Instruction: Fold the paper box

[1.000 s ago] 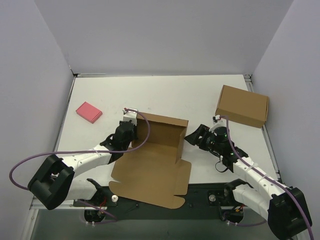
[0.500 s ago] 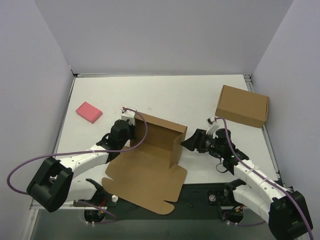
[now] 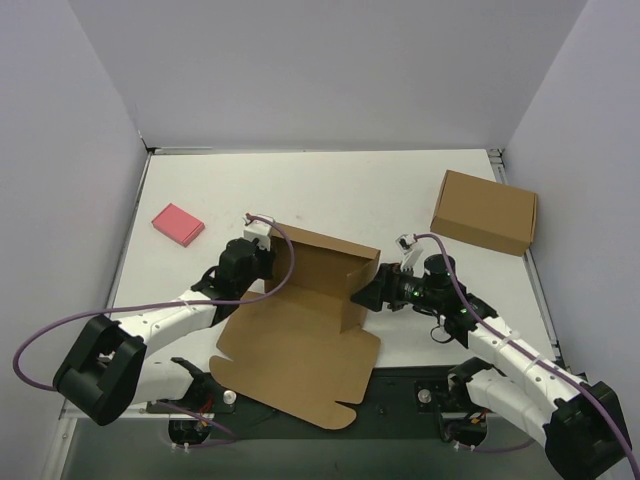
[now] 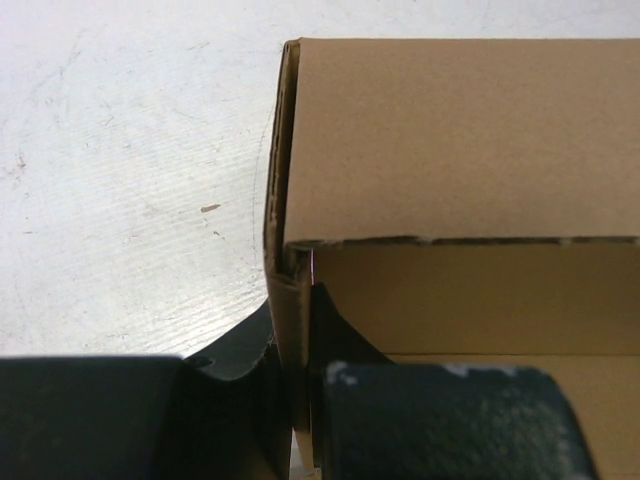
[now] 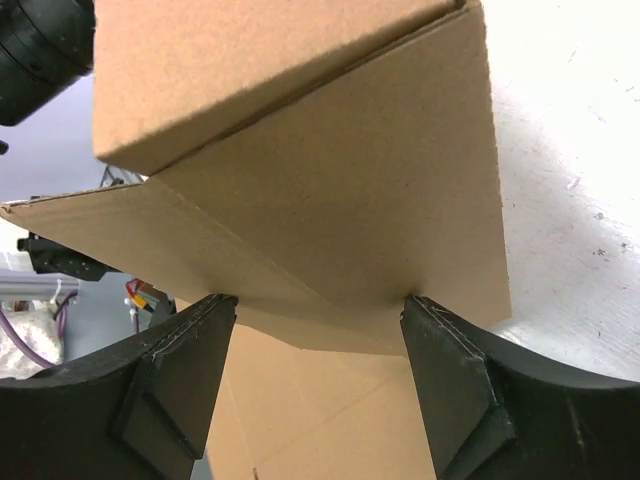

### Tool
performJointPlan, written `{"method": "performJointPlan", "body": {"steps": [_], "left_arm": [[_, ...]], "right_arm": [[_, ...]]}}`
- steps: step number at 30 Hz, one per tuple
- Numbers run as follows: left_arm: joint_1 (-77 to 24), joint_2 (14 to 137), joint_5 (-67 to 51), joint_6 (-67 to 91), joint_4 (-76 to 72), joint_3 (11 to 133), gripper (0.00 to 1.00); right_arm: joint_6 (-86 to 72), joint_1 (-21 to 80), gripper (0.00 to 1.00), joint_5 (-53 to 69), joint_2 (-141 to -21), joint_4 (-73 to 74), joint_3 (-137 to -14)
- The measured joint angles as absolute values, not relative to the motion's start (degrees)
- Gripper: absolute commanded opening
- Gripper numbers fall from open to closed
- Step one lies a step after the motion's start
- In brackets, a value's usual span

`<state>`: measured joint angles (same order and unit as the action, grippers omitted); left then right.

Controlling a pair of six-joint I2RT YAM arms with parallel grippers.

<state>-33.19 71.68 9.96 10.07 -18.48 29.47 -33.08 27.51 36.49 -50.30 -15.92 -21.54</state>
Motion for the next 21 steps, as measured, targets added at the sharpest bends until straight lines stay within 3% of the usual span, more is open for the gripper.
{"method": "performJointPlan", "body": {"steps": [21], "left_arm": [[-33.19, 70.24, 7.64, 6.98, -20.34, 28.03, 0.0]], "right_arm": [[-20.34, 30.15, 0.72, 17.72, -53.98, -16.8, -22.7]]}}
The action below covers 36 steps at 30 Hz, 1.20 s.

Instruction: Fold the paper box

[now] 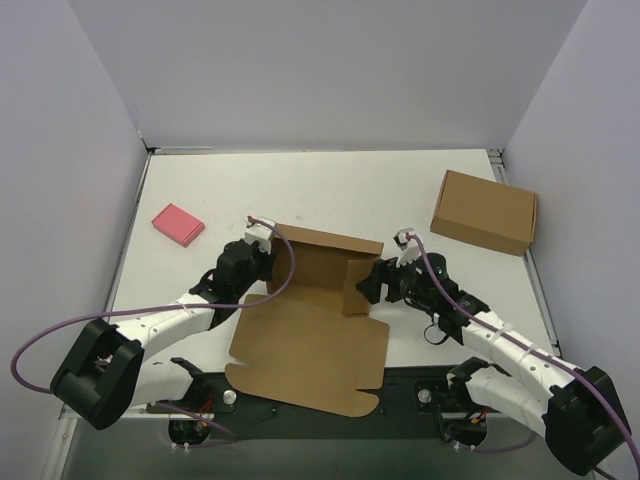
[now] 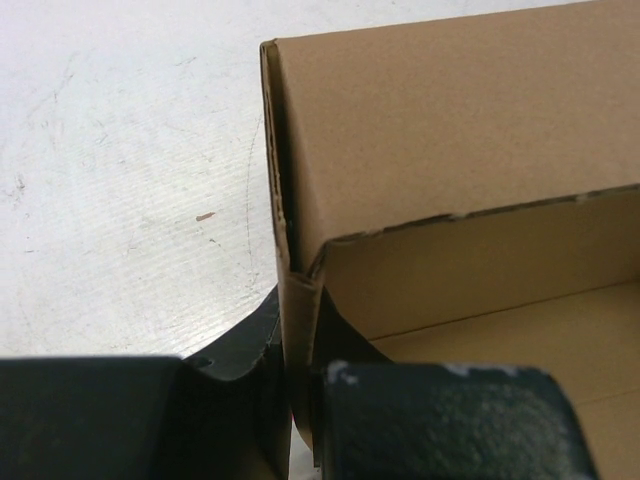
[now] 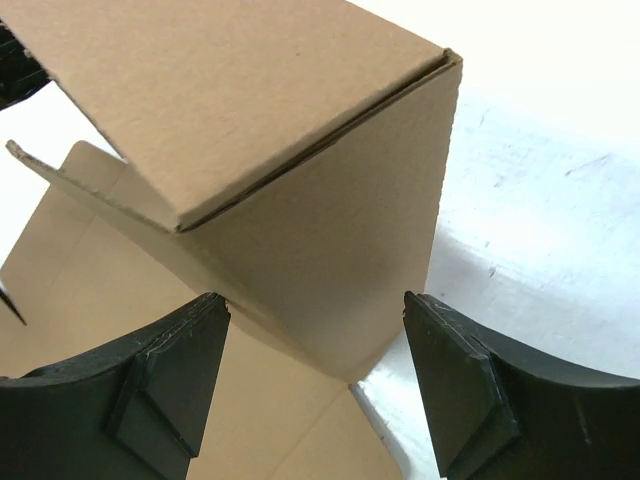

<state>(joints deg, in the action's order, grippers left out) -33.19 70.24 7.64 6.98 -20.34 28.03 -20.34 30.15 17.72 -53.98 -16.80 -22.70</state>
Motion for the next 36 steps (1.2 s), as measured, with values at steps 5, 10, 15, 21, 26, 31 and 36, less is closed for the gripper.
{"method": "performJointPlan", "body": {"steps": [5, 10, 15, 21, 26, 31, 36], "left_arm": [[-33.19, 70.32, 8.27, 6.76, -20.34, 28.01, 0.0], [-33.12, 70.65, 8.49, 6.72, -20.34, 28.01, 0.0], [-32.82, 71.09, 8.82, 6.76, -20.36, 28.01, 0.0], [-32.56, 71.29, 9.58, 6.81, -20.36, 28.01, 0.0], [-32.56, 71.31, 10.04, 6.83, -20.34, 28.01, 0.0], [-33.01, 71.33, 11.29, 7.25, -20.4, 28.01, 0.0], [-34.87, 71.57, 13.65, 7.42, -20.8, 28.01, 0.0]], "right_arm": [[-17.63, 30.17, 0.71, 15.77, -54.98, -20.45, -22.52], [-15.88, 30.17, 0.71, 15.29, -56.42, -27.83, -19.42], [-14.37, 30.15, 0.71, 15.46, -58.72, -34.79, -17.82], [-13.32, 30.15, 0.71, 15.66, -62.37, -39.75, -17.82], [-13.67, 30.17, 0.69, 14.94, -64.38, -41.87, -18.09], [-15.14, 30.48, 0.64, 11.11, -65.69, -41.78, -19.2], [-16.25, 30.92, 0.53, 7.55, -65.78, -41.41, -19.53]]}}
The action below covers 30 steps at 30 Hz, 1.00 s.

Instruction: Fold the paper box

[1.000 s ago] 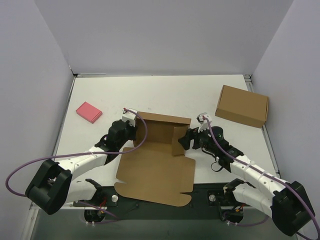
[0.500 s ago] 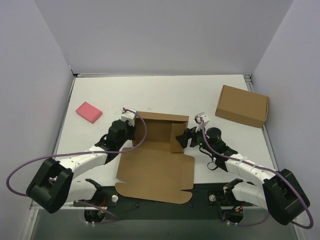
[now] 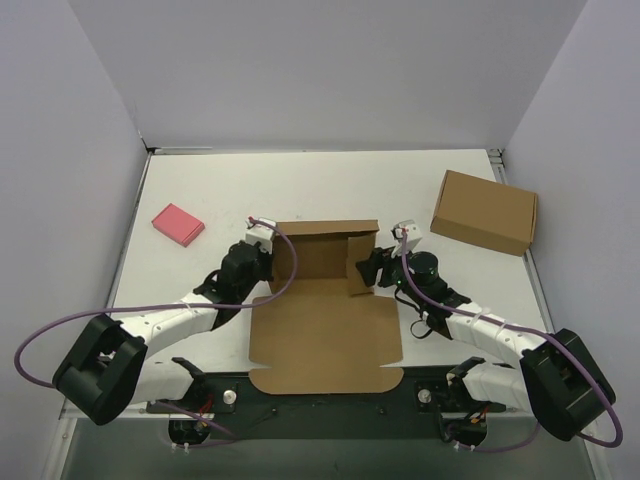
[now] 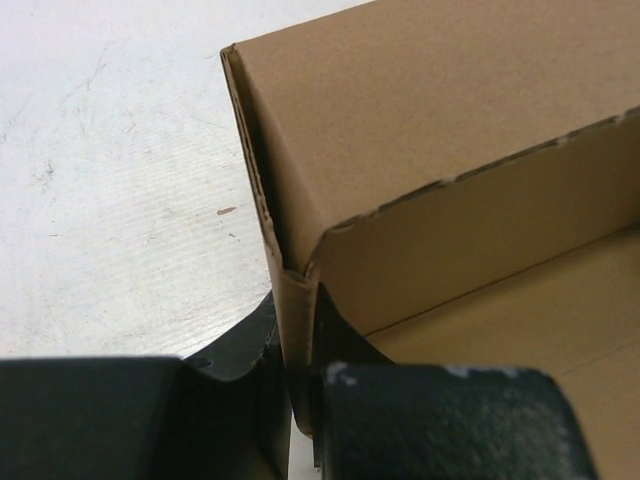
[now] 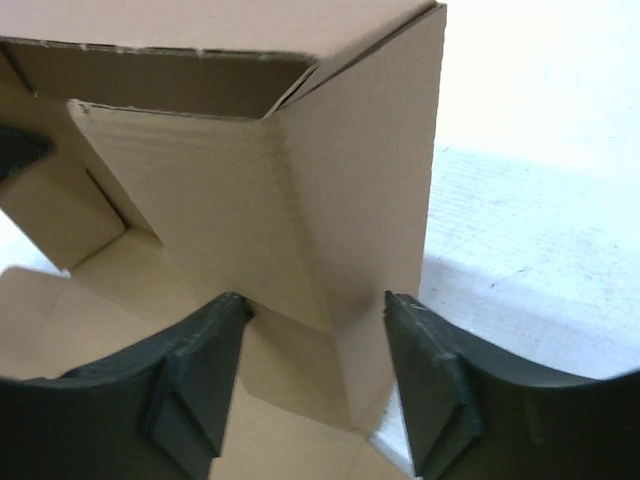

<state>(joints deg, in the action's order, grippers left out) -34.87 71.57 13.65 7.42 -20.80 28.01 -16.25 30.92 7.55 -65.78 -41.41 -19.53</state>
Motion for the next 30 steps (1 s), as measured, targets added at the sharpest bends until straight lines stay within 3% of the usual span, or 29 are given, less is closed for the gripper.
{"method": "performJointPlan", "body": {"steps": [7, 15, 18, 22, 30], "left_arm": [[-36.77, 71.83, 15.38, 7.44, -21.26, 28.05, 0.0], [-37.01, 72.1, 16.27, 7.46, -21.89, 28.1, 0.0], [-37.1, 72.38, 16.95, 7.66, -21.8, 28.47, 0.0], [-37.21, 73.91, 18.96, 8.73, -19.57, 31.18, 0.0], [-37.36, 74.96, 18.15, 10.35, -16.93, 32.56, 0.0]], "right_arm": [[-16.62, 31.24, 0.36, 2.7, -65.69, -40.88, -19.84], [-16.62, 31.2, 0.3, -1.02, -65.95, -39.2, -19.84], [-16.64, 31.18, 0.36, -1.26, -65.93, -38.72, -20.05], [-17.04, 30.76, 0.59, -1.17, -63.99, -34.11, -20.91], [-20.1, 29.95, 0.69, -1.04, -45.5, -14.52, -22.81]]}}
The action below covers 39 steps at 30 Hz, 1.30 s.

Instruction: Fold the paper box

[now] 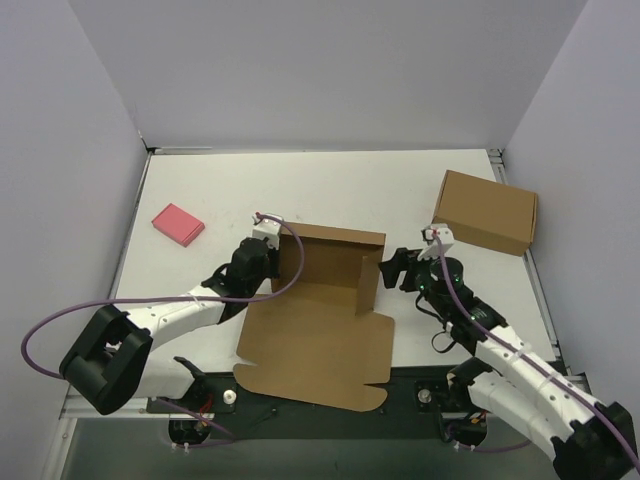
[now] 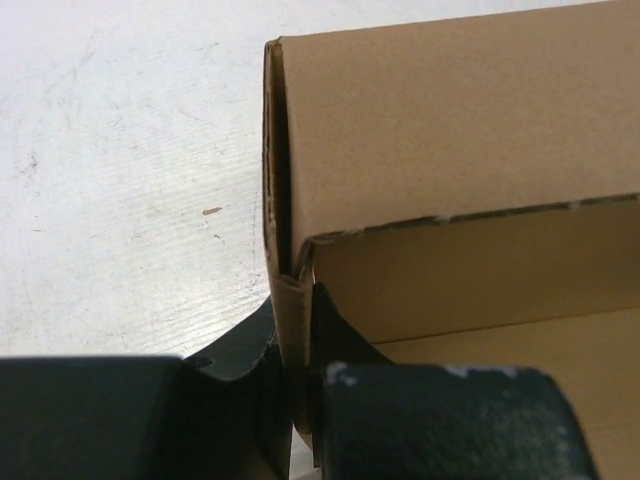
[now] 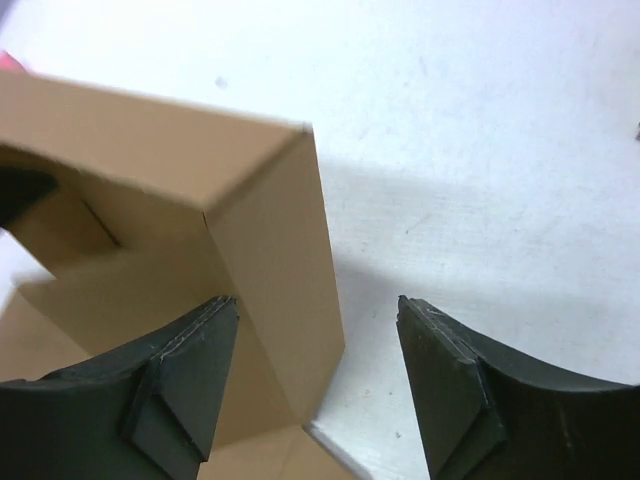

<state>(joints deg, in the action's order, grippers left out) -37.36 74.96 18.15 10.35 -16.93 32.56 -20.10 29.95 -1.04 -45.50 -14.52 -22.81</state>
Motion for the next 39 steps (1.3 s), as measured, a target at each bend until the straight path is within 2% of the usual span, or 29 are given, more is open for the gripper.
{"method": "performJointPlan", "body": {"steps": [1, 5, 11, 16, 22, 25, 26, 29, 30, 32, 33, 36, 39], "left_arm": [[-37.41, 74.96, 17.63, 10.22, -16.97, 32.53, 0.0], [-37.85, 74.67, 16.19, 9.26, -17.56, 31.92, 0.0], [-39.09, 73.01, 16.32, 7.66, -20.18, 29.41, 0.0], [-39.64, 71.99, 17.58, 7.09, -21.17, 28.32, 0.0], [-39.7, 71.9, 18.79, 7.03, -21.82, 28.14, 0.0], [-39.72, 71.9, 19.16, 7.09, -22.09, 28.03, 0.01], [-39.72, 71.9, 19.25, 7.18, -22.11, 28.01, 0.1], [-39.79, 71.9, 19.29, 7.29, -22.09, 27.97, 0.24], [-39.79, 71.9, 19.29, 7.33, -22.13, 27.92, 0.36], [-39.81, 71.57, 19.07, 7.4, -22.2, 27.62, 0.47], [-39.81, 71.2, 18.79, 7.55, -22.17, 27.44, 0.57], [-39.81, 69.21, 17.1, 8.05, -22.33, 26.83, 0.68], [-39.81, 67.29, 14.92, 8.32, -22.57, 26.46, 0.73]], "right_arm": [[-20.97, 29.89, 0.73, -1.34, -42.57, -12.05, -24.05], [-24.86, 29.41, 0.74, -3.49, -37.39, -5.26, -29.98], [-32.25, 27.14, 0.69, -3.49, -42.48, 1.96, -39.94], [-37.08, 26.65, 0.64, -0.19, -48.34, 4.67, -40.27], [-40.34, 26.65, 0.6, 2.17, -48.64, 5.37, -36.64], [-41.12, 26.61, 0.55, 2.66, -48.49, 4.43, -35.94], [-41.21, 26.61, 0.54, 2.83, -48.51, 4.08, -35.79], [-42.0, 26.61, 0.51, 3.01, -48.53, 3.07, -35.24], [-42.19, 26.61, 0.49, 2.98, -48.53, 2.76, -35.09], [-42.5, 26.61, 0.47, 2.96, -48.53, 2.11, -34.79], [-42.65, 26.61, 0.44, 2.92, -48.56, 1.76, -34.63], [-43.07, 26.61, 0.43, 2.33, -48.64, 0.86, -34.13], [-43.18, 26.61, 0.41, 1.87, -48.66, 0.36, -33.5]]}}
